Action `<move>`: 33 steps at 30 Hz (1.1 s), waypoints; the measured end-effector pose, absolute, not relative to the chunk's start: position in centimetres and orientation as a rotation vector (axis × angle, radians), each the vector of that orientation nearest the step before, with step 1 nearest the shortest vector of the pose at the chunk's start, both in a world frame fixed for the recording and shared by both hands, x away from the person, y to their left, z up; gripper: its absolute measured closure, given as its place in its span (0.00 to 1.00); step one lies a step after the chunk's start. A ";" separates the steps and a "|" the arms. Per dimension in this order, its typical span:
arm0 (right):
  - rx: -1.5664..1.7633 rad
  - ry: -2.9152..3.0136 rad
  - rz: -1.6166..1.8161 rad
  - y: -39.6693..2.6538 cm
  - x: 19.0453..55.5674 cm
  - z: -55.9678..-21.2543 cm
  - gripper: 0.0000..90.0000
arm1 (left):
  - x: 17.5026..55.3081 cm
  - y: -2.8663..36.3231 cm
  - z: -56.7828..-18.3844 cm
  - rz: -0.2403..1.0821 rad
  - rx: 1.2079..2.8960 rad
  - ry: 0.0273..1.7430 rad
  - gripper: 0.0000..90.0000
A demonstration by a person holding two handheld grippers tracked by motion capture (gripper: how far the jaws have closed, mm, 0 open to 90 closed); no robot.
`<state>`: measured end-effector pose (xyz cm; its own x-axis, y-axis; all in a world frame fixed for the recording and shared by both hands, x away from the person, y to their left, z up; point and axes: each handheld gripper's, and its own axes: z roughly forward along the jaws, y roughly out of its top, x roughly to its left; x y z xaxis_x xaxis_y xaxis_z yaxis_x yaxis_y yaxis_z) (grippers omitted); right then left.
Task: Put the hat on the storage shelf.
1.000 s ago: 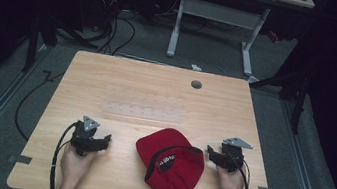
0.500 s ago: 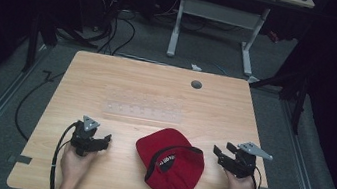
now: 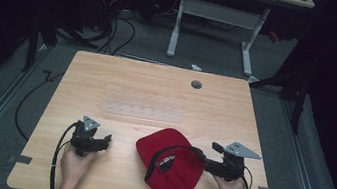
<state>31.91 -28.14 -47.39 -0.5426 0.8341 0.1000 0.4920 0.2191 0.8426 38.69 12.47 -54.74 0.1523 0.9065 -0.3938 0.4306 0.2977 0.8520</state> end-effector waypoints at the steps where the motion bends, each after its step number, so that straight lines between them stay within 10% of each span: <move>1: 1.230 2.125 1.251 -28.1 31.9 -47.4 0.32 | 38.7 12.5 -54.7 0.541 1.310 1.460 0.28; 14: 1.280 2.346 1.184 -24.8 36.0 -51.3 0.35 | 38.7 12.5 -54.7 0.541 1.310 1.460 0.28; 25: 1.202 2.446 1.259 -24.2 36.6 -52.6 0.76 | 38.7 12.4 -54.8 0.540 1.313 1.457 0.28; 33: 1.197 2.482 1.299 -24.3 36.6 -52.5 0.88 | 38.7 12.4 -54.7 0.537 1.315 1.455 0.28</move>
<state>36.60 -24.30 -52.52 -0.6873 0.6795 0.2569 0.5982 0.3289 0.7307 38.66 12.42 -54.75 0.1588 0.9056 -0.3933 0.4325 0.2943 0.8523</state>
